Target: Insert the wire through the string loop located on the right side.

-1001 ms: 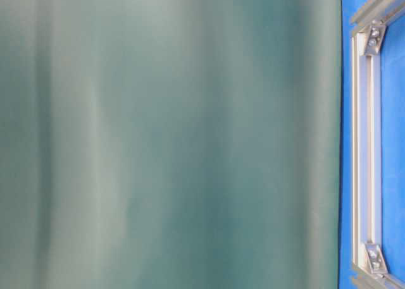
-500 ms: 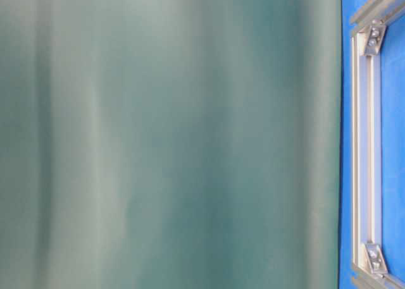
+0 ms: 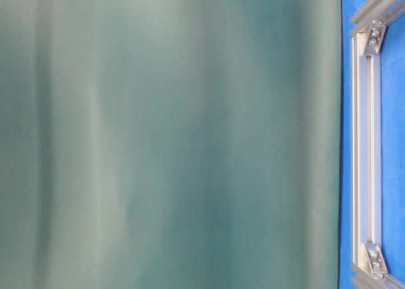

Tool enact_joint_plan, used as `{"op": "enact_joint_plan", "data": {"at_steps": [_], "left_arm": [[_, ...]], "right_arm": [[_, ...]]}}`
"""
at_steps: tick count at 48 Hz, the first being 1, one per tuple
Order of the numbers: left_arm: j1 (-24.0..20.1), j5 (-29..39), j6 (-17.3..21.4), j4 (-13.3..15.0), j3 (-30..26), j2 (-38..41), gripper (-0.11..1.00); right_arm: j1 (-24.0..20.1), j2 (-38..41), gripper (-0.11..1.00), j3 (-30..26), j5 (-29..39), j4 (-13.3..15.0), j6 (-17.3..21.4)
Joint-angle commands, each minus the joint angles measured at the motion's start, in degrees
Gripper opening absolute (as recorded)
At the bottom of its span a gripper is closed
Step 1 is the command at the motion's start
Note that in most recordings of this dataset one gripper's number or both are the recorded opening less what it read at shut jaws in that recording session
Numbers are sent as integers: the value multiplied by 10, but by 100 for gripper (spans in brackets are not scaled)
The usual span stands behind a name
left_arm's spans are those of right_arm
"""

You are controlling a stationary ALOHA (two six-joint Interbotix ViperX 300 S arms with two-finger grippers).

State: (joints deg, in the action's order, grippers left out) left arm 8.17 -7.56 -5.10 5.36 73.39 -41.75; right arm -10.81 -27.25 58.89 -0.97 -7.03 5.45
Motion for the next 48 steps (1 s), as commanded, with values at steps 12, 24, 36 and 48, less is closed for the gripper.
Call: {"op": "enact_joint_plan", "data": {"at_steps": [12,24,36,48], "left_arm": [[-2,-12,0,-1,-13,2,61],[-5,-19,0,-1,-13,2,61],[-5,-19,0,-1,-13,2,61],[-5,-19,0,-1,-13,2,61]], "right_arm": [[1,-5,92,-13,-3,1,0],[3,-5,92,-12,-2,2,0],[5,-5,92,-12,-1,1,0],[13,-5,92,-11,-1,2,-1]]}}
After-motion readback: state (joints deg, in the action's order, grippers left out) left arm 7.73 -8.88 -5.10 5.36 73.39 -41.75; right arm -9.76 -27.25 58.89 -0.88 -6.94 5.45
